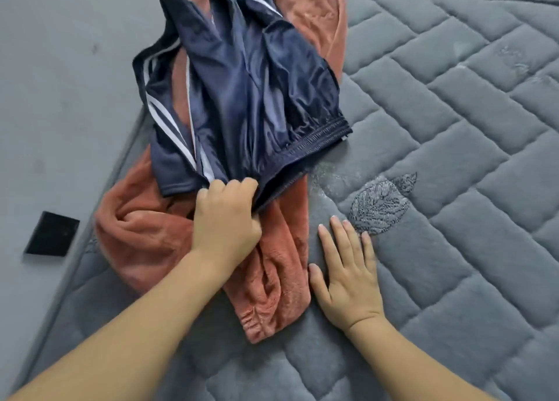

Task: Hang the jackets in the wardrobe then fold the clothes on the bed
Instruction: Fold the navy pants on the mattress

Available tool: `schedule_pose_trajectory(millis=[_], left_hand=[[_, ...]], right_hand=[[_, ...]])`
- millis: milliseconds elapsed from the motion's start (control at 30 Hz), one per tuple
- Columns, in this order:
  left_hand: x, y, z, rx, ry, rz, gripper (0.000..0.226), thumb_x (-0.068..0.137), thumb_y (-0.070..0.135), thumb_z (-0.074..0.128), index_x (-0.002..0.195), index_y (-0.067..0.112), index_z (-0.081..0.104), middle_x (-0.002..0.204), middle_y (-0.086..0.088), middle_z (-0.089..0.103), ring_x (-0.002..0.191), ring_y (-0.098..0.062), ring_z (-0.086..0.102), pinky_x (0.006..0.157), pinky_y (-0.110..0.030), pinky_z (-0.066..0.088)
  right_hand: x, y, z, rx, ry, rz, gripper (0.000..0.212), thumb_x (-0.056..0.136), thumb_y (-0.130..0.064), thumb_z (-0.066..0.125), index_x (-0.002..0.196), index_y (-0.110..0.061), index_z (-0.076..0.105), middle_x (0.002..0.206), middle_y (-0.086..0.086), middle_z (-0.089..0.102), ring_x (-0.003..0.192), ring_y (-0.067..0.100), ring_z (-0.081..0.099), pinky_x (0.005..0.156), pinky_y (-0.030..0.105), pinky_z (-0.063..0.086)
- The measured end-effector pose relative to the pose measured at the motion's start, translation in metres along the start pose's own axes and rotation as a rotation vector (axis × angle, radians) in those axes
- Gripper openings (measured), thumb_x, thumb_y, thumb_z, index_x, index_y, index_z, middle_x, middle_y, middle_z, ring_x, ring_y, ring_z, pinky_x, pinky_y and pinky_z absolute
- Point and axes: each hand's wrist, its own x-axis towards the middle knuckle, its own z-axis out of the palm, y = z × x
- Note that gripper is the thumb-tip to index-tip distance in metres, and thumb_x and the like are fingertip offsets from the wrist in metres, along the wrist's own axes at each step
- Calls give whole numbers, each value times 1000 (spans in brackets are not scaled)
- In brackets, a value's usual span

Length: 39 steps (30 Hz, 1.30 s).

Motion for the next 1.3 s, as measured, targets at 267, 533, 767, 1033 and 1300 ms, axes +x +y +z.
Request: schedule_pose_trajectory(millis=[267, 533, 767, 1033, 1300], left_hand=[[-190, 15, 38, -162, 60, 56, 48, 68, 34, 52, 115, 22, 52, 102, -3, 42, 81, -27, 38, 74, -39, 32], [-187, 14, 48, -129, 105, 23, 51, 66, 36, 51, 116, 23, 51, 104, -5, 42, 83, -27, 39, 74, -39, 31], [-185, 13, 51, -115, 113, 23, 51, 67, 34, 50, 117, 22, 50, 103, -5, 40, 84, -27, 38, 75, -39, 30], [-187, 14, 53, -87, 110, 15, 53, 68, 36, 51, 119, 23, 49, 104, -4, 40, 85, -28, 38, 76, -38, 30], [-187, 15, 50, -80, 96, 9, 53, 68, 36, 49, 119, 23, 47, 104, -4, 39, 86, -27, 37, 76, -38, 29]], right_hand=[[-3, 5, 6, 75, 69, -10, 61, 81, -41, 44, 115, 8, 60, 133, 30, 51, 131, 42, 41, 119, 47, 9], [1, 4, 1, 295, 356, 299, 39, 73, -37, 58, 80, 1, 54, 103, 24, 55, 102, 30, 42, 91, 48, 36], [0, 8, 8, 436, 306, 329, 38, 74, -35, 70, 92, -28, 38, 155, 1, 24, 135, 18, 34, 110, 25, 16], [0, 11, 14, 473, 352, 311, 49, 75, -46, 64, 110, -25, 36, 160, 7, 15, 144, 15, 25, 113, 25, 14], [-1, 5, 8, 514, 412, 270, 56, 79, -31, 71, 125, -23, 40, 158, 18, 15, 143, 28, 29, 113, 44, 31]])
